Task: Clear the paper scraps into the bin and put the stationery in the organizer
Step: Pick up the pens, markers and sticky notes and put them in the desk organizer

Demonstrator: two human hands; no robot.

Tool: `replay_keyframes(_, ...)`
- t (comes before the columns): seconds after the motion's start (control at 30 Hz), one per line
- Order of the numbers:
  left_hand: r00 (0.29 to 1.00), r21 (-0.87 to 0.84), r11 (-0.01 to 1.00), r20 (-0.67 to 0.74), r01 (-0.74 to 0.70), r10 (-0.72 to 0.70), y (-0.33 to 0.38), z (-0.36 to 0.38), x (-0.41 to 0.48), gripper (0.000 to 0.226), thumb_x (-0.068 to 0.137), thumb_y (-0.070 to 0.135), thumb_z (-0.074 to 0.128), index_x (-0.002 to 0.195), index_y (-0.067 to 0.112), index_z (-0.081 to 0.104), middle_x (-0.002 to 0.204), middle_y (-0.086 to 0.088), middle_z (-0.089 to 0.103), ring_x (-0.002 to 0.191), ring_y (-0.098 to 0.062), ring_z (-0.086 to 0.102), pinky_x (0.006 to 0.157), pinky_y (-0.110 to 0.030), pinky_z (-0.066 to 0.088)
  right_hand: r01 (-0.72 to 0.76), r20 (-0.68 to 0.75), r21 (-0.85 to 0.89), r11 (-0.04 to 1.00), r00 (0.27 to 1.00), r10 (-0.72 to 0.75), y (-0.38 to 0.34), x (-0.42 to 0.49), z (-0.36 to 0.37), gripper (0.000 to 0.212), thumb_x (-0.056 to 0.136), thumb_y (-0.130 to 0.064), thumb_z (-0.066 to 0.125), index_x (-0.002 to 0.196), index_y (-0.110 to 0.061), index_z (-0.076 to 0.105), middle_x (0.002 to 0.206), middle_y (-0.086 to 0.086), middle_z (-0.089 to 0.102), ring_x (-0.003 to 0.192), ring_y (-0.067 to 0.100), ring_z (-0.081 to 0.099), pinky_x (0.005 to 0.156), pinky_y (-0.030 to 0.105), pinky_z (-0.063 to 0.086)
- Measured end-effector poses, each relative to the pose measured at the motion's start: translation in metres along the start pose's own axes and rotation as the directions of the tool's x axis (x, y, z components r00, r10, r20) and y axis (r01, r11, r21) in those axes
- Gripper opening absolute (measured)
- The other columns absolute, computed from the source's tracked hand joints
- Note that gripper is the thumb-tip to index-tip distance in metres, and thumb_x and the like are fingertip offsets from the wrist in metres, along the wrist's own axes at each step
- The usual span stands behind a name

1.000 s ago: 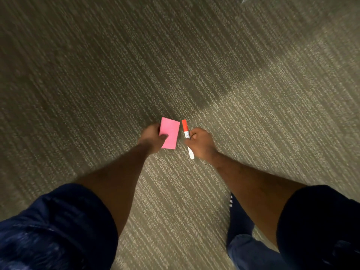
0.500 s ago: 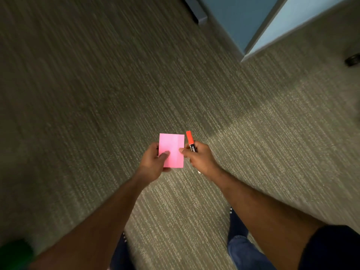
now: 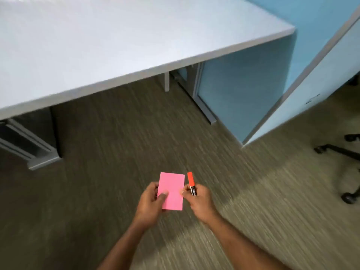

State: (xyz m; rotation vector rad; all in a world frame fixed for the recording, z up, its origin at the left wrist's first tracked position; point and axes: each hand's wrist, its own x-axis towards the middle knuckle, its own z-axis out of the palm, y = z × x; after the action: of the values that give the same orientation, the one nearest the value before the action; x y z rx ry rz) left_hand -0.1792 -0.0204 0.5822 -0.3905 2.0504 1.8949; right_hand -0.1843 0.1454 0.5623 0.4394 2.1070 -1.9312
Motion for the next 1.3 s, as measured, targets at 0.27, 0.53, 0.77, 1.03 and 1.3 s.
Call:
replay_keyframes(0.27,0.991,0.018,0.993,-0.059,-0.12,0.121,0.137,-0.089,-0.065,0.013,0.093,-0.001,0.054,0.102,0.008,0.053,0.093,-0.011,0.065,0.073,-0.018,0.062,0.049,-0.03,0.052,0.08,0.023,-0.032,0.996,0.997,-0.079,-0.168,-0.057,0.065,0.014,0.083,-0.005,0.07,0.076,-0.014,0.061,0.063,-0.003,0.055,0.055,0.008,0.046,0.055,0.023,0.037)
replay_keyframes(0.53,0.988,0.059,0.992,-0.095,-0.114,0.119,0.223,-0.145,-0.108,0.023,0.094,0.023,0.058,0.115,0.028,0.049,0.105,0.007,0.064,0.084,-0.011,0.071,0.059,-0.021,0.056,0.133,0.041,-0.07,0.989,0.991,-0.13,-0.272,-0.095,0.107,0.017,0.083,-0.012,0.072,0.093,-0.002,0.063,0.081,0.009,0.063,0.071,0.018,0.058,0.058,0.022,0.047)
replay_keyframes(0.77,0.991,0.067,0.993,-0.089,-0.097,0.103,0.25,-0.173,-0.096,0.015,0.097,0.022,0.053,0.11,0.029,0.053,0.102,-0.004,0.067,0.08,-0.019,0.071,0.063,-0.026,0.058,0.126,0.135,-0.144,0.982,0.985,-0.107,-0.306,-0.066,0.114,0.016,0.086,-0.022,0.069,0.096,-0.01,0.062,0.079,0.005,0.063,0.057,0.009,0.054,0.049,0.02,0.043)
replay_keyframes(1.03,0.97,0.054,0.994,-0.218,-0.097,0.106,0.279,-0.203,-0.074,0.019,0.096,0.012,0.054,0.114,0.017,0.056,0.087,-0.014,0.072,0.07,-0.021,0.073,0.061,-0.024,0.057,0.169,0.327,-0.152,0.974,0.938,-0.112,-0.343,-0.005,0.135,0.019,0.083,-0.025,0.072,0.093,-0.01,0.064,0.079,0.006,0.061,0.061,0.012,0.053,0.053,0.024,0.044)
replay_keyframes(1.3,0.93,-0.022,0.997,-0.361,-0.079,0.066,0.287,-0.249,-0.071,0.024,0.094,0.012,0.057,0.113,0.026,0.055,0.088,-0.011,0.072,0.075,-0.02,0.074,0.064,-0.022,0.057,0.247,0.533,-0.159,0.956,0.837,-0.128,-0.393,0.043,0.199,0.021,0.082,-0.032,0.071,0.099,-0.021,0.065,0.086,0.001,0.066,0.062,0.011,0.058,0.058,0.025,0.046)
